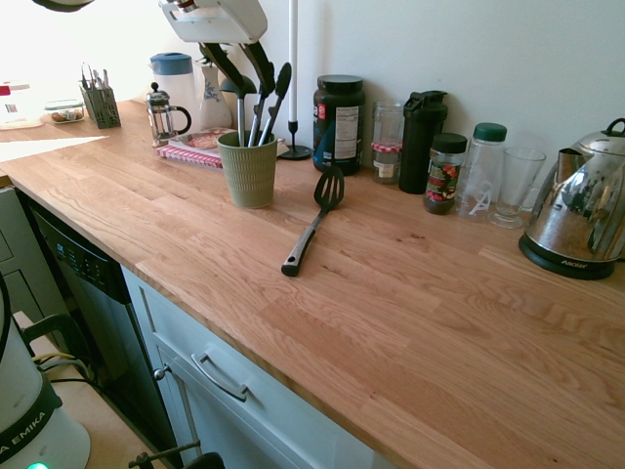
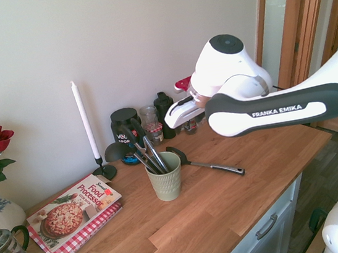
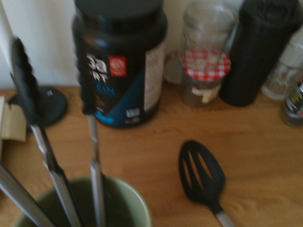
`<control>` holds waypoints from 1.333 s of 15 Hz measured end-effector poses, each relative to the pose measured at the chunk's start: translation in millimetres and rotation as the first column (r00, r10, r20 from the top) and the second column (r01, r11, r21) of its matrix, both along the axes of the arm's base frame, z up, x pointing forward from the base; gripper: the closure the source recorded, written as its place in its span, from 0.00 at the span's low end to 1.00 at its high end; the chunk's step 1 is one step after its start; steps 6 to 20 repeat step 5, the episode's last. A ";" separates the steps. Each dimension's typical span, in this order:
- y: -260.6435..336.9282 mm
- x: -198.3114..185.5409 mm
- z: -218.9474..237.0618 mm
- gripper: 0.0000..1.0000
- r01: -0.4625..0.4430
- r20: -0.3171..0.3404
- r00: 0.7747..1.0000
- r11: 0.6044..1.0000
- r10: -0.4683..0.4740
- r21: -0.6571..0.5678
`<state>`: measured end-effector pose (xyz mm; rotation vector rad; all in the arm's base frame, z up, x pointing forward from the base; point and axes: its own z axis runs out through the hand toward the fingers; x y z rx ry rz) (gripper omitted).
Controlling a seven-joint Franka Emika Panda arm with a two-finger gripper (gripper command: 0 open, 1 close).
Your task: Put the tongs back in the holder
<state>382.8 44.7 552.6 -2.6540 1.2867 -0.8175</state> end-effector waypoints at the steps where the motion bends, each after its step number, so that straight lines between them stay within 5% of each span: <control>1: -8.1 -11.1 -1.0 0.00 -0.005 -0.075 0.997 1.000 0.004 -0.011; 3: -21.4 -33.6 -1.9 0.00 -0.031 -0.227 0.973 0.999 0.028 -0.014; 5: -33.7 -53.2 2.3 0.00 -0.063 -0.371 0.926 0.998 0.064 0.014; 20: -33.7 -53.2 2.3 0.00 -0.063 -0.371 0.926 0.998 0.064 0.014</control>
